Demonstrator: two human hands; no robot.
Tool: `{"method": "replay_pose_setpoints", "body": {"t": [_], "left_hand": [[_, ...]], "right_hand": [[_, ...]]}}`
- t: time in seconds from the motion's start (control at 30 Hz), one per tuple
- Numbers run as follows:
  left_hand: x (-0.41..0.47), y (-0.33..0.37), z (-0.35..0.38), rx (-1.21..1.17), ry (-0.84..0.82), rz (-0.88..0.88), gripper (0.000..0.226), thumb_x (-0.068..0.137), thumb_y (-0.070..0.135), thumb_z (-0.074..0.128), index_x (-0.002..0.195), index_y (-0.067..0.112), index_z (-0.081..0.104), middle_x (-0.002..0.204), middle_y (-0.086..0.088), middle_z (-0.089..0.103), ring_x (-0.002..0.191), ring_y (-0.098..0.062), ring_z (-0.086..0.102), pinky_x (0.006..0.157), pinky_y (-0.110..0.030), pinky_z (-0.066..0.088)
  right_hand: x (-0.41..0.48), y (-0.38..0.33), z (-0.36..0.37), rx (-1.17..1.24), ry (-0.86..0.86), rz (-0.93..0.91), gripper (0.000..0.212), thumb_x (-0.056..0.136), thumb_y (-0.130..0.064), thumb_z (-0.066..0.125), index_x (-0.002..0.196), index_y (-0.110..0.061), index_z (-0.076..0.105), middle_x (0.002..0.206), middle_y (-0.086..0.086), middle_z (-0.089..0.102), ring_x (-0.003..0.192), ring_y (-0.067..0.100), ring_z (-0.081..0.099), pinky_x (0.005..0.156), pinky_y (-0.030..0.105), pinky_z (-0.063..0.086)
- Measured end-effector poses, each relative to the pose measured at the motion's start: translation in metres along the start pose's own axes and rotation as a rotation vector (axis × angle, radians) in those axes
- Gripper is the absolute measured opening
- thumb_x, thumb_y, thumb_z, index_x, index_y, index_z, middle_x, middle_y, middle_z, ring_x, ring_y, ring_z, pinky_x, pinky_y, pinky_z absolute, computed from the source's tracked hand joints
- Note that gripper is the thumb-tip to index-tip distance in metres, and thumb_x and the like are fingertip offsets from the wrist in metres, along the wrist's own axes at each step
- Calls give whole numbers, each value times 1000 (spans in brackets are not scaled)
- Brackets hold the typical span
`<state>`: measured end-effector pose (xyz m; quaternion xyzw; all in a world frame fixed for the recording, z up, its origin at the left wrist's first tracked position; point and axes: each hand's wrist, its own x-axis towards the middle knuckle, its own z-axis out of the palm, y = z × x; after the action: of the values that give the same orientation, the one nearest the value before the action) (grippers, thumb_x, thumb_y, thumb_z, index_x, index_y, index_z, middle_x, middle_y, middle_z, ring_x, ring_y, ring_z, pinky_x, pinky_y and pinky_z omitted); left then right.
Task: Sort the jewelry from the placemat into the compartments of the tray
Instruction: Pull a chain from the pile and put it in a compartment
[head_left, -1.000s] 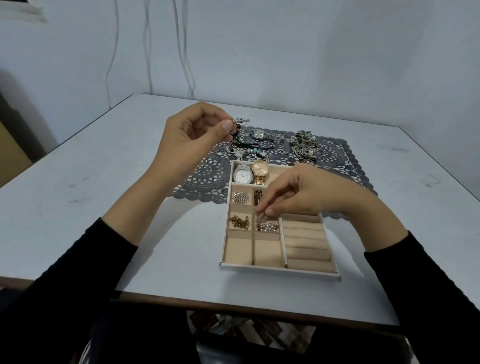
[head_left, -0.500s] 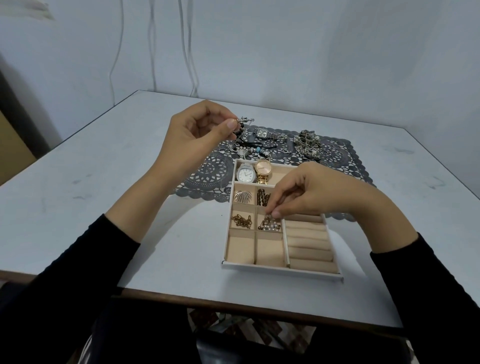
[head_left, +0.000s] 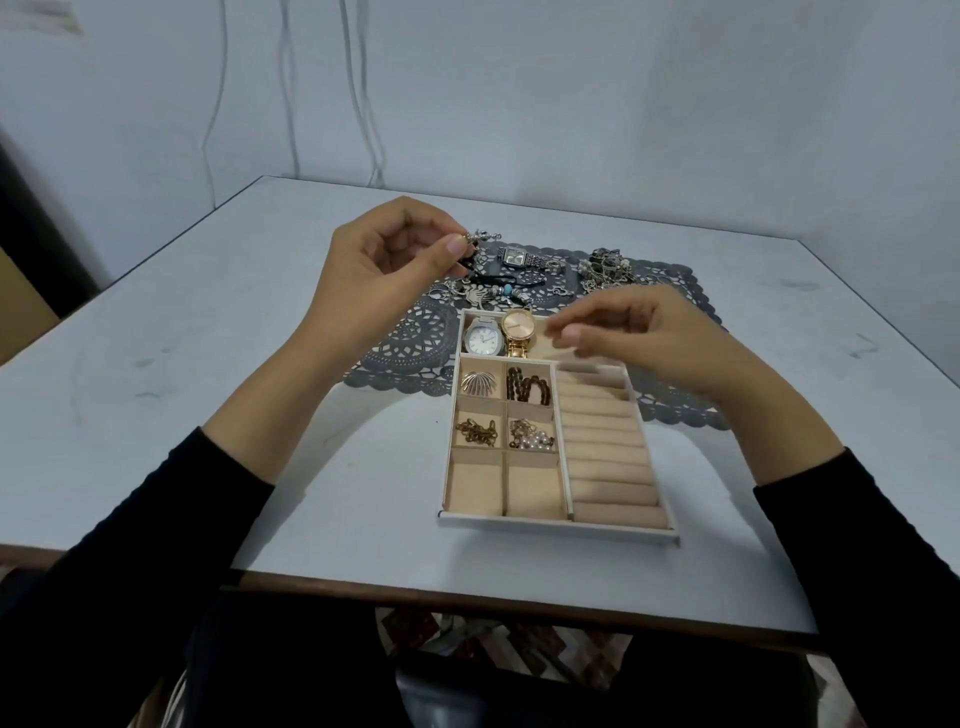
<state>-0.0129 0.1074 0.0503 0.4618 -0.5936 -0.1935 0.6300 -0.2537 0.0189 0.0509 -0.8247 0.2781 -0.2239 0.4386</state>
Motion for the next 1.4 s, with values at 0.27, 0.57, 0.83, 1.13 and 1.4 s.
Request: {"method": "replay_pose_setpoints", "body": {"t": [0.27,0.57,0.83,1.13,1.4], "left_hand": [[-1,4,4,-22,-7,31,7,91,9,66,92,16,65,82,8,73,74,-10,70,70,-18,52],[-8,9,14,-44,-80,56,8,90,7,66,92,15,64,82,9,73,74,-13,68,76,-25,54],[-22,11,18,-104,-124,36,7,89,5,65,92,12,64,82,8,72,73,-12,68,74,-22,54],[-39,8,15,-108,-177,-1,8,85,9,63,93,10,63,80,8,73,74,-10,68,75,-21,55],[-45,2,8,-67,-222,-52,7,84,11,64,91,11,64,81,6,72,74,-9,70,71,-18,54]], "right_hand": [[-10,58,-4,-432,561,129,25,93,-22,57,115,-18,67,101,-7,68,86,-1,58,72,2,36],[-17,77,-2,-660,390,116,25,95,-17,53,116,-8,64,110,10,68,103,26,59,84,29,40],[-17,79,-4,-669,386,109,24,96,-18,53,116,-9,64,108,9,68,101,24,59,82,28,40],[-16,80,-4,-659,381,114,25,96,-19,52,117,-10,63,109,8,68,102,23,58,79,22,37],[-16,81,-4,-648,380,111,27,96,-20,52,119,-10,62,112,8,67,103,22,58,80,22,36]]}}
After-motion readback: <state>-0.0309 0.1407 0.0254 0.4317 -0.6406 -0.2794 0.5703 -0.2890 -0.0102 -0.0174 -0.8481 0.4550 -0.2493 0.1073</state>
